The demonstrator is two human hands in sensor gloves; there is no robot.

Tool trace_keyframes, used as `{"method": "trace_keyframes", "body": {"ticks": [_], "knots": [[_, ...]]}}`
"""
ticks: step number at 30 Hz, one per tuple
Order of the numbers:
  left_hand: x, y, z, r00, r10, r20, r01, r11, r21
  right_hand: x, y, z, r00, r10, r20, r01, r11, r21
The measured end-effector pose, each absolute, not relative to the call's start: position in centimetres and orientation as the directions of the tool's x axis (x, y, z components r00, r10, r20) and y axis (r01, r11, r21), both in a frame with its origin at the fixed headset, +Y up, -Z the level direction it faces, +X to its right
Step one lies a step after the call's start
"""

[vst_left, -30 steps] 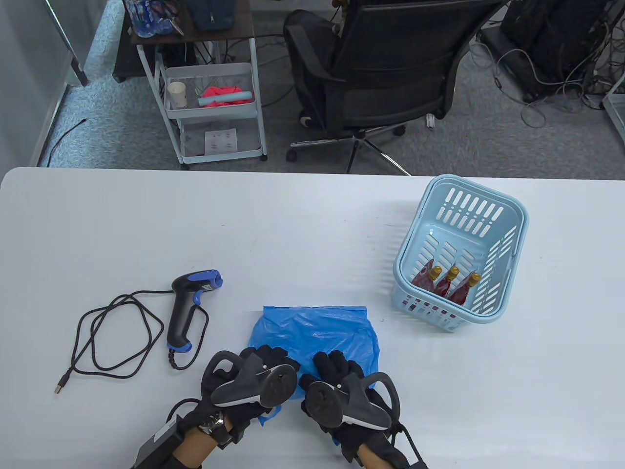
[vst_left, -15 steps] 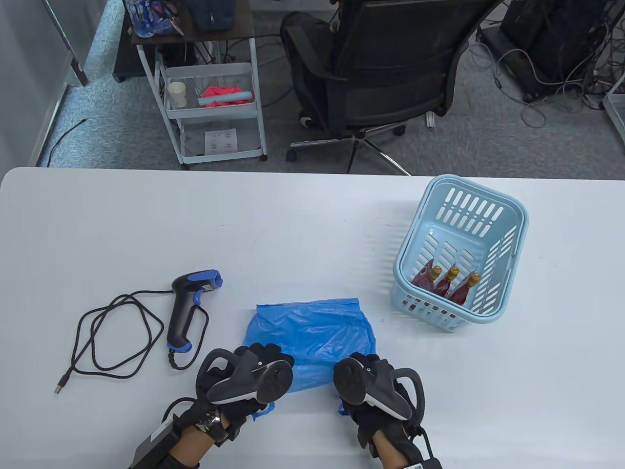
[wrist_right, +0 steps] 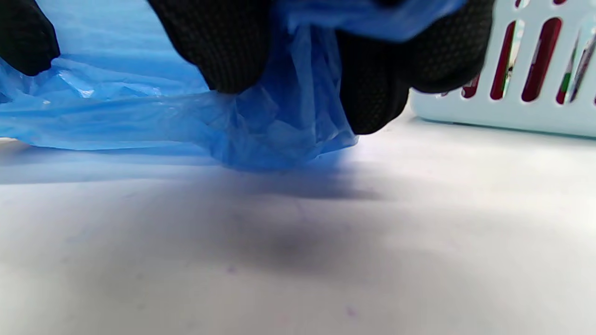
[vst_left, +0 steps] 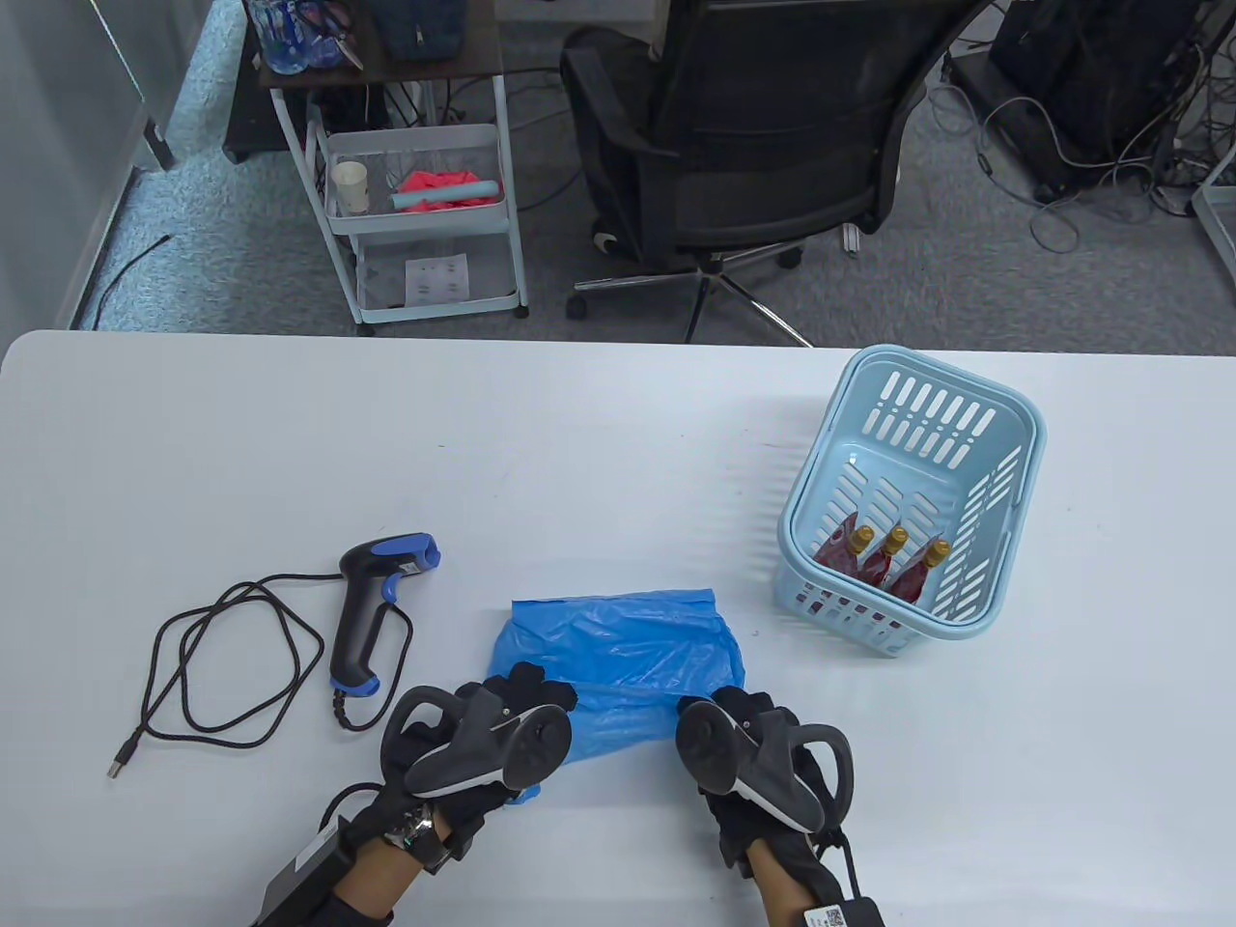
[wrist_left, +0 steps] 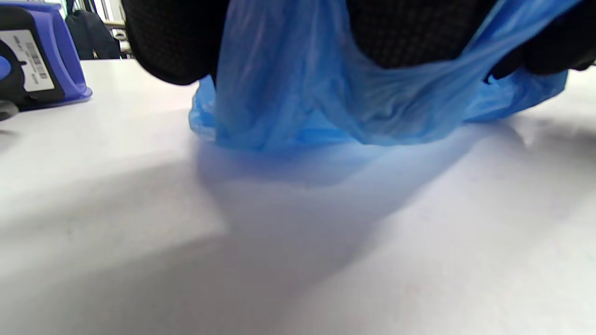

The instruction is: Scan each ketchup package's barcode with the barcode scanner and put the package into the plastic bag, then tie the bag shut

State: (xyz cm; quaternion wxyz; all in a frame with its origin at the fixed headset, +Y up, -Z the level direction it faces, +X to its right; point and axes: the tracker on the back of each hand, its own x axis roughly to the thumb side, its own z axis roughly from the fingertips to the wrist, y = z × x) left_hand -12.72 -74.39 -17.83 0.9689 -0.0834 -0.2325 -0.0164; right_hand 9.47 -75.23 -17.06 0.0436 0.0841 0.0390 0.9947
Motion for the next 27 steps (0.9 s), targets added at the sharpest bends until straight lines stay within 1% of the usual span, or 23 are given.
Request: {"method": "trace_keyframes", "body": {"ticks": [1, 3, 5, 11, 14, 17, 19, 22, 24, 27], "knots": [[-12.9, -74.1, -17.8, 0.894, 0.025, 0.447, 0.032, 0.992, -0.119, 9.4, -75.0, -17.0, -0.982, 0.092, 0.164, -0.079, -0.993, 0.083], [-13.1, -73.2, -17.7, 0.894, 0.045, 0.445, 0.009, 0.993, -0.118, 9.4, -74.2, -16.8, -0.980, 0.096, 0.174, -0.093, -0.995, 0.025], [-13.3, -72.1, -17.6, 0.894, 0.070, 0.443, -0.035, 0.996, -0.086, 9.6, -73.1, -16.6, -0.975, 0.118, 0.187, -0.123, -0.992, -0.011], [-14.0, -69.2, -17.3, 0.877, 0.170, 0.450, -0.157, 0.985, -0.066, 10.2, -69.7, -15.8, -0.950, 0.222, 0.221, -0.248, -0.964, -0.097], [-14.3, -68.3, -17.1, 0.860, 0.220, 0.460, -0.211, 0.975, -0.071, 10.3, -68.4, -15.7, -0.949, 0.227, 0.219, -0.257, -0.959, -0.118], [-14.6, -67.5, -16.9, 0.844, 0.260, 0.470, -0.253, 0.964, -0.080, 10.4, -67.5, -15.7, -0.949, 0.236, 0.211, -0.263, -0.959, -0.110], [-14.8, -67.1, -16.8, 0.832, 0.288, 0.474, -0.280, 0.956, -0.090, 10.4, -67.2, -15.9, -0.954, 0.219, 0.207, -0.238, -0.969, -0.072], [-15.0, -66.9, -16.9, 0.816, 0.326, 0.477, -0.311, 0.944, -0.113, 10.2, -67.3, -16.5, -0.958, 0.176, 0.228, -0.174, -0.984, 0.027], [-14.9, -67.4, -17.0, 0.820, 0.319, 0.475, -0.298, 0.947, -0.121, 10.0, -67.9, -16.8, -0.962, 0.137, 0.237, -0.127, -0.990, 0.057], [-14.4, -69.2, -17.5, 0.846, 0.269, 0.460, -0.221, 0.963, -0.157, 9.5, -70.2, -17.3, -0.966, 0.070, 0.250, -0.038, -0.991, 0.131]]}}
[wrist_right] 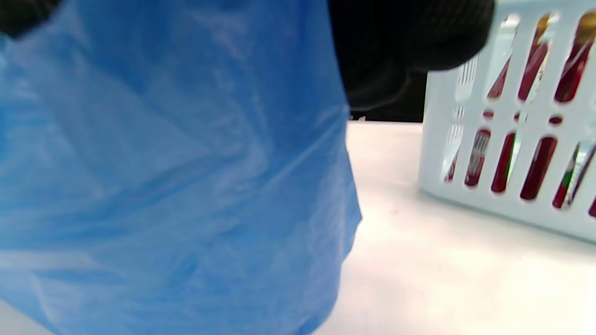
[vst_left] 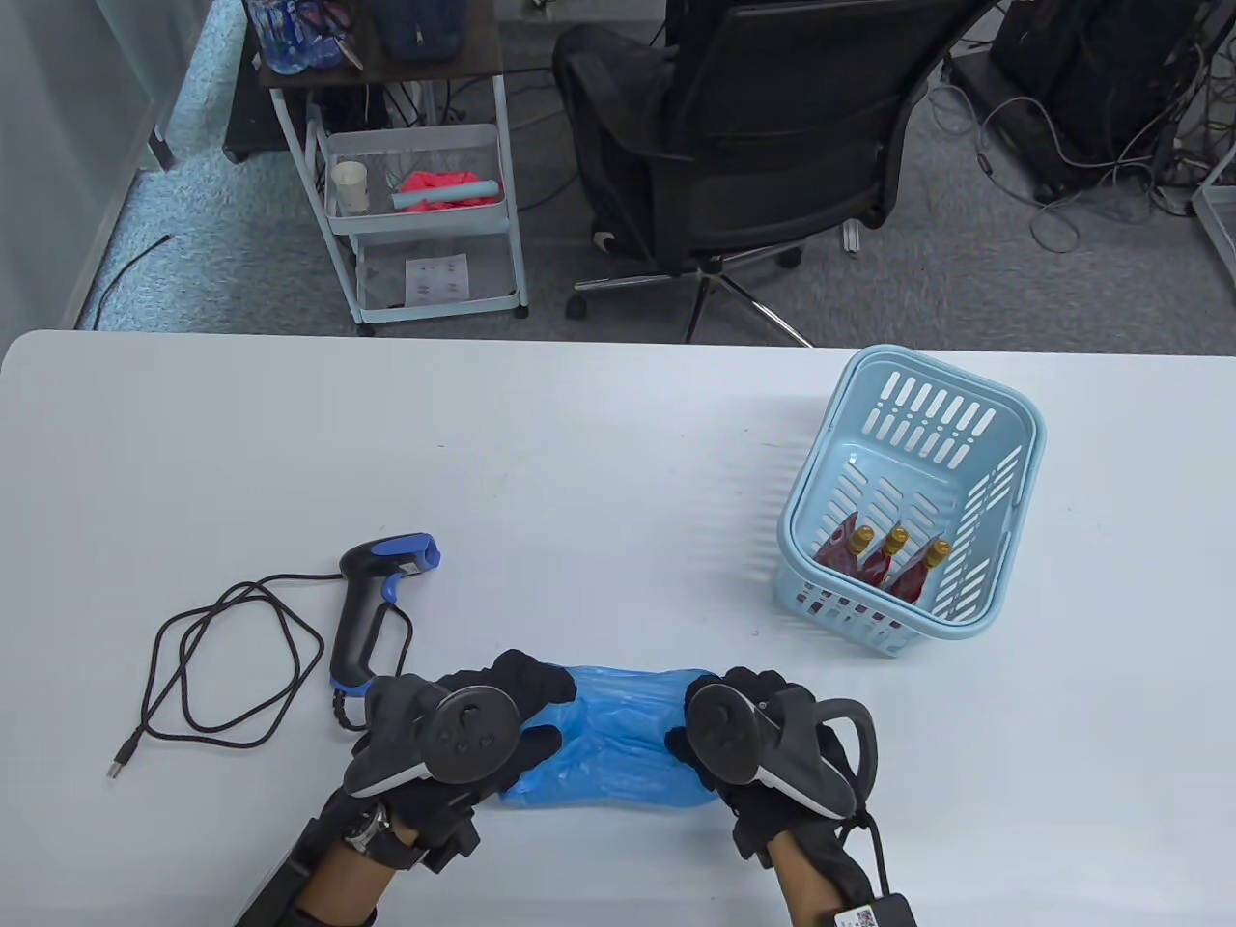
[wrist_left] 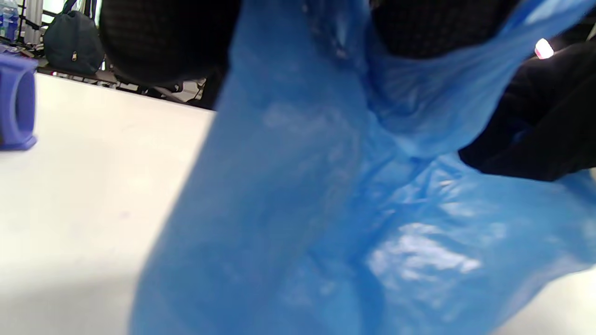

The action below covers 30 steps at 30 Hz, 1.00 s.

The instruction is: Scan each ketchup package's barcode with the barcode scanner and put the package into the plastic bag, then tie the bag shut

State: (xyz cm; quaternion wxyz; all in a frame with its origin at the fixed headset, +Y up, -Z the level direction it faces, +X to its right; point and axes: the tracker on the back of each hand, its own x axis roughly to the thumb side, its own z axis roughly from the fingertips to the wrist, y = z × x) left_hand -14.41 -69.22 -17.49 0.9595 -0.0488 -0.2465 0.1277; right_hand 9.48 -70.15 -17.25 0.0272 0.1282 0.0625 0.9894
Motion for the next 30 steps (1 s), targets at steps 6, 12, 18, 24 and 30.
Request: {"method": "trace_keyframes", "body": {"ticks": [6, 12, 18, 24, 30], "knots": [[-13.2, -74.2, -18.1, 0.892, 0.065, 0.447, 0.036, 0.976, -0.214, 9.2, -75.6, -17.1, -0.964, 0.002, 0.266, 0.071, -0.961, 0.266], [-13.8, -76.0, -18.8, 0.910, 0.001, 0.415, 0.132, 0.948, -0.290, 9.5, -77.5, -17.0, -0.959, -0.031, 0.280, 0.129, -0.933, 0.337], [-15.6, -75.5, -19.7, 0.933, 0.085, 0.349, 0.034, 0.946, -0.322, 10.3, -78.5, -17.7, -0.974, 0.036, 0.226, 0.074, -0.886, 0.459], [-17.0, -73.8, -20.3, 0.926, 0.206, 0.317, -0.091, 0.935, -0.342, 10.4, -78.5, -17.8, -0.975, 0.044, 0.216, 0.063, -0.883, 0.465], [-18.3, -72.1, -20.5, 0.870, 0.392, 0.299, -0.285, 0.895, -0.342, 10.2, -78.5, -17.8, -0.975, 0.045, 0.216, 0.061, -0.885, 0.462]]}}
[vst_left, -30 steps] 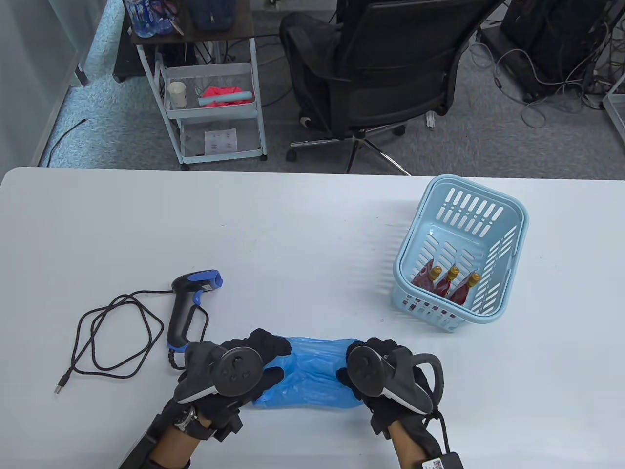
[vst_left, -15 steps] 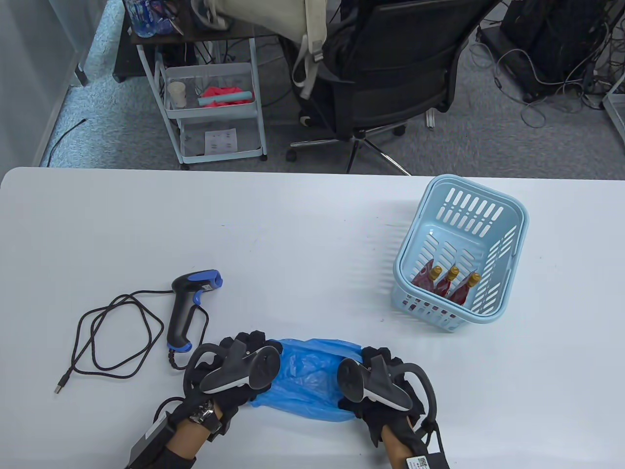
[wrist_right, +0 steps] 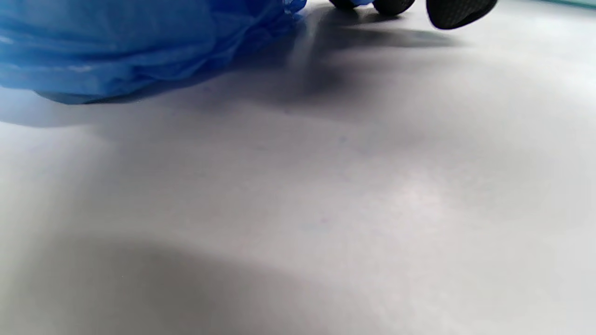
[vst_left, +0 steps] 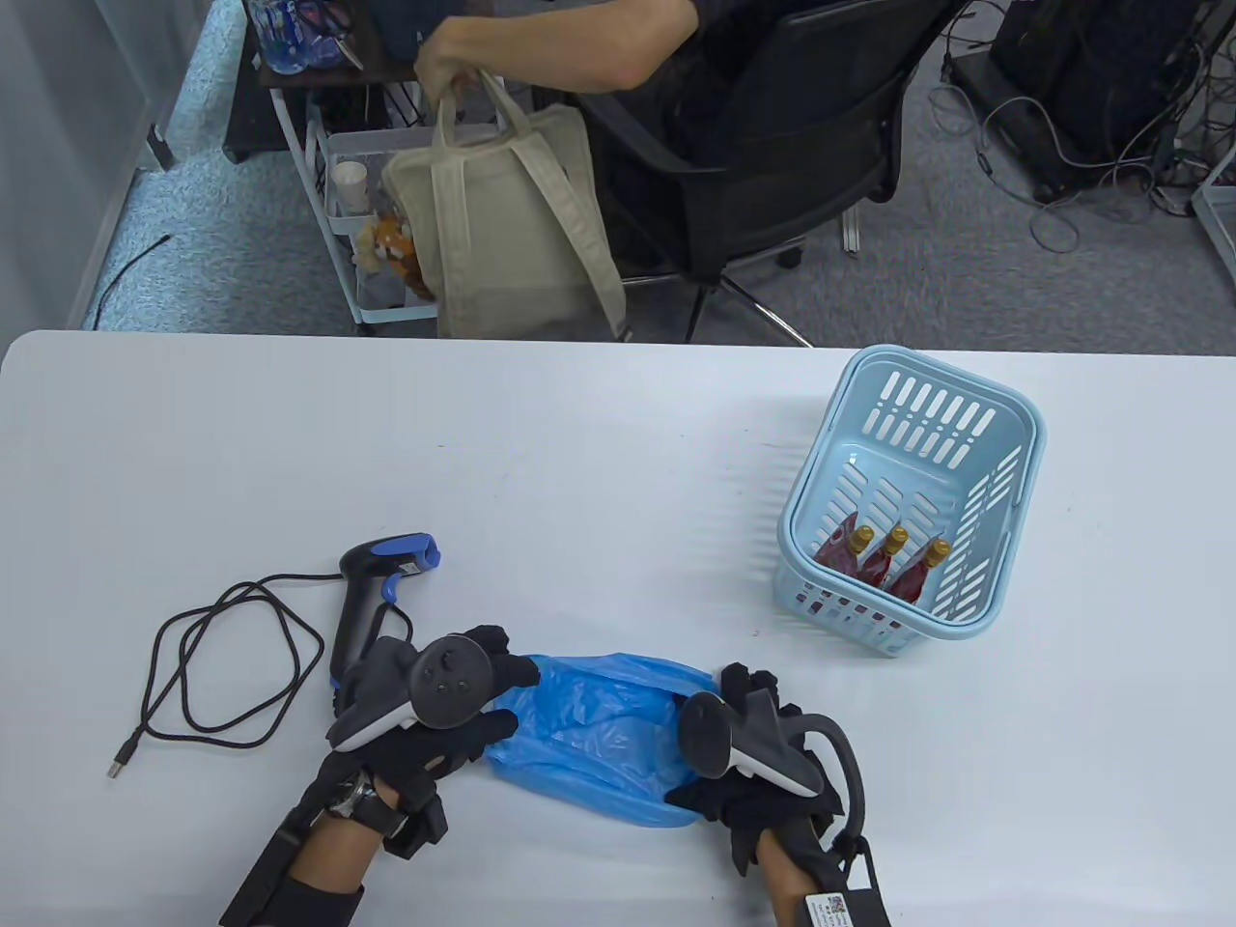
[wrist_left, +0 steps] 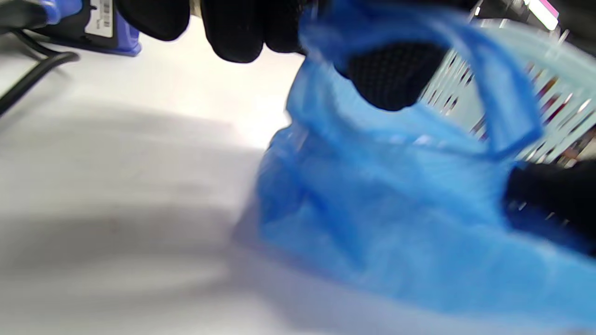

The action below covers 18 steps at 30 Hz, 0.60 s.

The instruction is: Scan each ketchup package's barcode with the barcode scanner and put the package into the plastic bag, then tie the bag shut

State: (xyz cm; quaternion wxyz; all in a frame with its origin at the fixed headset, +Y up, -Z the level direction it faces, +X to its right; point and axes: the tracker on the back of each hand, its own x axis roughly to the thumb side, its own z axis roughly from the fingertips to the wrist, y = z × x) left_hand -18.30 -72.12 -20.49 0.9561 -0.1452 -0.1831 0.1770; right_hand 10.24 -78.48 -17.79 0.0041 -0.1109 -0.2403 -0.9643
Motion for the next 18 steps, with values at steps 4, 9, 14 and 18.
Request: {"method": "trace_keyframes", "body": {"ticks": [4, 9, 14, 18], "knots": [[-18.8, -70.1, -20.2, 0.849, 0.426, 0.313, -0.343, 0.894, -0.288, 10.1, -78.5, -17.8, -0.975, 0.042, 0.218, 0.066, -0.884, 0.463], [-17.9, -67.3, -18.5, 0.856, 0.347, 0.383, -0.322, 0.938, -0.130, 9.8, -78.4, -17.8, -0.974, 0.032, 0.225, 0.078, -0.883, 0.463], [-13.9, -67.4, -16.3, 0.853, 0.172, 0.493, -0.188, 0.982, -0.017, 9.2, -78.4, -17.5, -0.969, 0.023, 0.247, 0.097, -0.882, 0.461], [-10.3, -70.9, -15.4, 0.815, -0.025, 0.579, 0.072, 0.996, -0.059, 8.6, -78.4, -17.3, -0.964, 0.022, 0.266, 0.107, -0.882, 0.460]]}}
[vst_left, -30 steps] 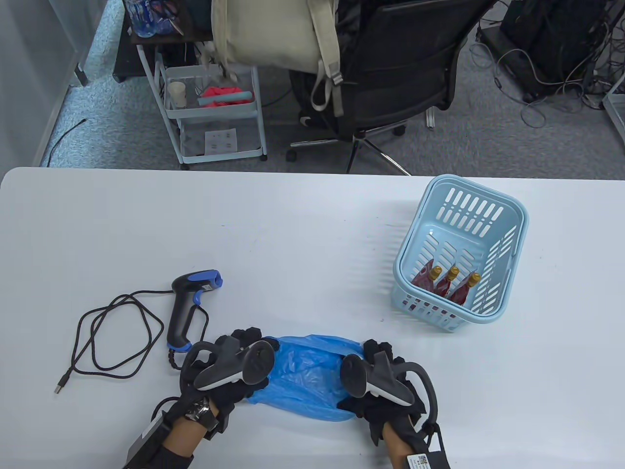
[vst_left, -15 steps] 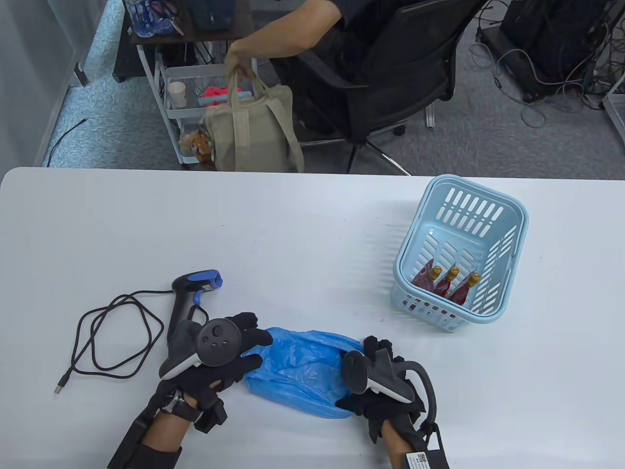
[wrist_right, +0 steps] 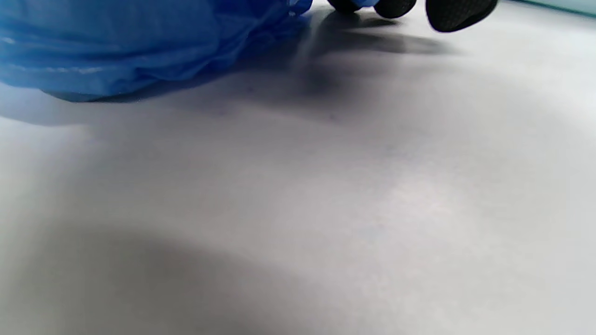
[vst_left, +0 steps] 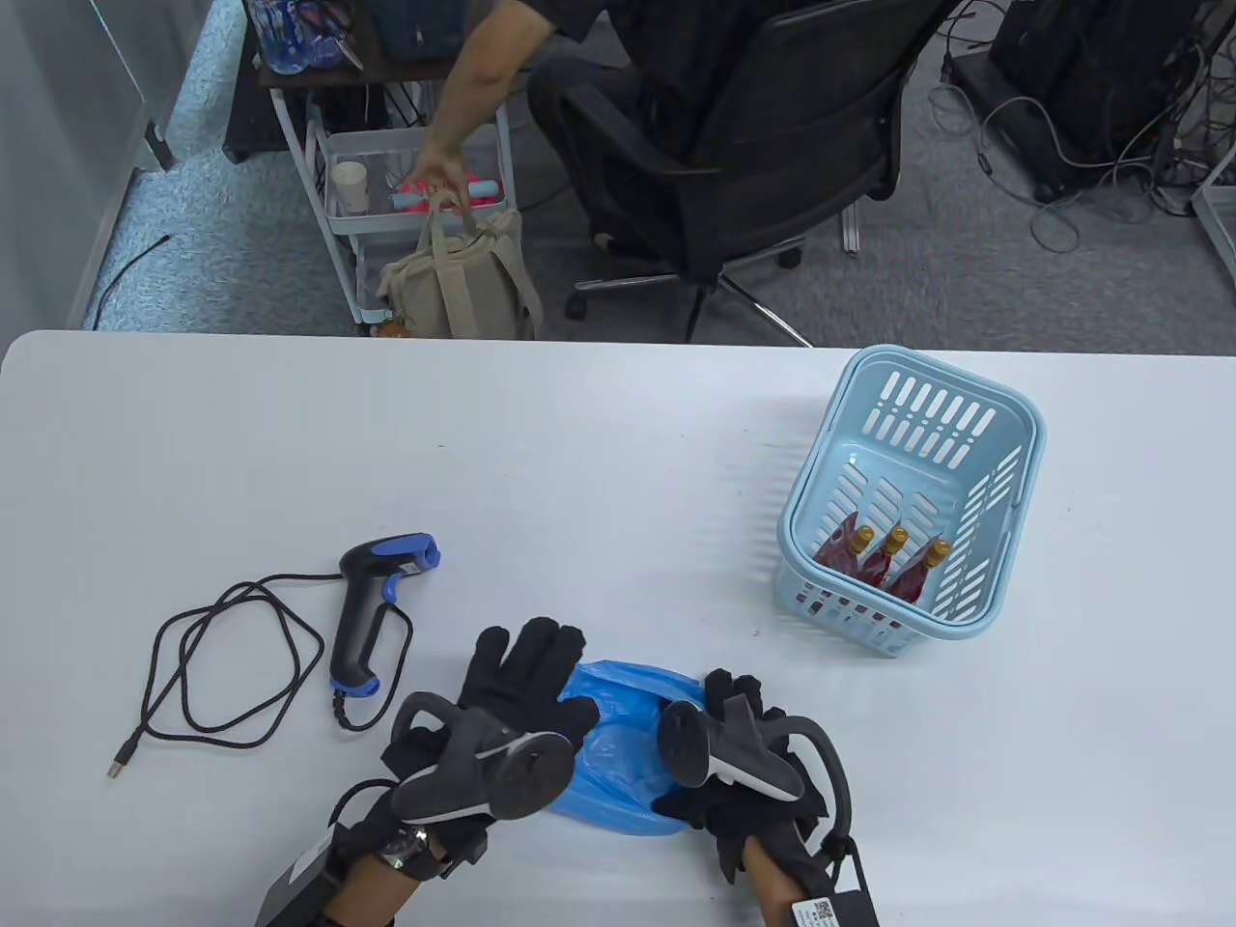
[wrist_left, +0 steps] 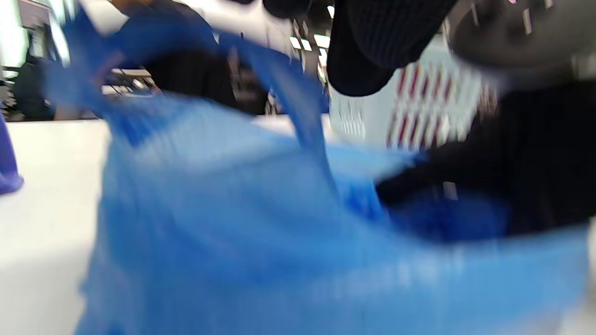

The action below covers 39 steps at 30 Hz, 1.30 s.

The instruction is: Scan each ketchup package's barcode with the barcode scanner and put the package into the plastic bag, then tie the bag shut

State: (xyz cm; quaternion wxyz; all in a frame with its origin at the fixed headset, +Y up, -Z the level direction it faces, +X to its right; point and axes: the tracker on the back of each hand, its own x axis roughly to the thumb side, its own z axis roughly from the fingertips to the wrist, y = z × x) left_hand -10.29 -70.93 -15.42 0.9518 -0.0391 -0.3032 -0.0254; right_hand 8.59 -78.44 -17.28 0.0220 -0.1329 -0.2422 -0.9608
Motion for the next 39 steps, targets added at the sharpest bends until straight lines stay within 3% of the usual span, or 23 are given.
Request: {"method": "trace_keyframes", "body": {"ticks": [7, 11, 15, 18, 27, 34, 36, 39], "knots": [[-9.9, -76.5, -16.8, 0.822, -0.174, 0.543, 0.299, 0.943, -0.149, 8.6, -78.5, -17.3, -0.963, 0.033, 0.267, 0.098, -0.881, 0.462], [-11.8, -77.2, -18.2, 0.882, -0.148, 0.448, 0.256, 0.947, -0.192, 9.1, -78.5, -17.5, -0.963, 0.052, 0.266, 0.085, -0.873, 0.480], [-13.3, -77.3, -19.5, 0.921, -0.066, 0.383, 0.199, 0.927, -0.317, 10.1, -78.4, -17.8, -0.969, 0.088, 0.232, 0.034, -0.878, 0.477], [-14.0, -77.5, -19.9, 0.934, 0.002, 0.358, 0.140, 0.918, -0.371, 11.2, -77.9, -18.0, -0.968, 0.153, 0.198, -0.047, -0.889, 0.456], [-14.5, -77.7, -20.1, 0.935, 0.049, 0.351, 0.110, 0.900, -0.421, 14.8, -76.2, -18.3, -0.928, 0.363, 0.081, -0.320, -0.891, 0.323], [-14.4, -77.7, -20.0, 0.930, 0.062, 0.361, 0.108, 0.895, -0.433, 15.8, -72.4, -17.7, -0.846, 0.517, 0.134, -0.497, -0.854, 0.156], [-14.3, -77.7, -20.0, 0.929, 0.061, 0.366, 0.114, 0.892, -0.438, 15.0, -70.9, -17.5, -0.846, 0.503, 0.178, -0.497, -0.864, 0.083], [-14.2, -77.8, -20.0, 0.926, 0.061, 0.371, 0.118, 0.889, -0.442, 12.1, -69.1, -17.2, -0.898, 0.345, 0.273, -0.357, -0.934, 0.007]]}}
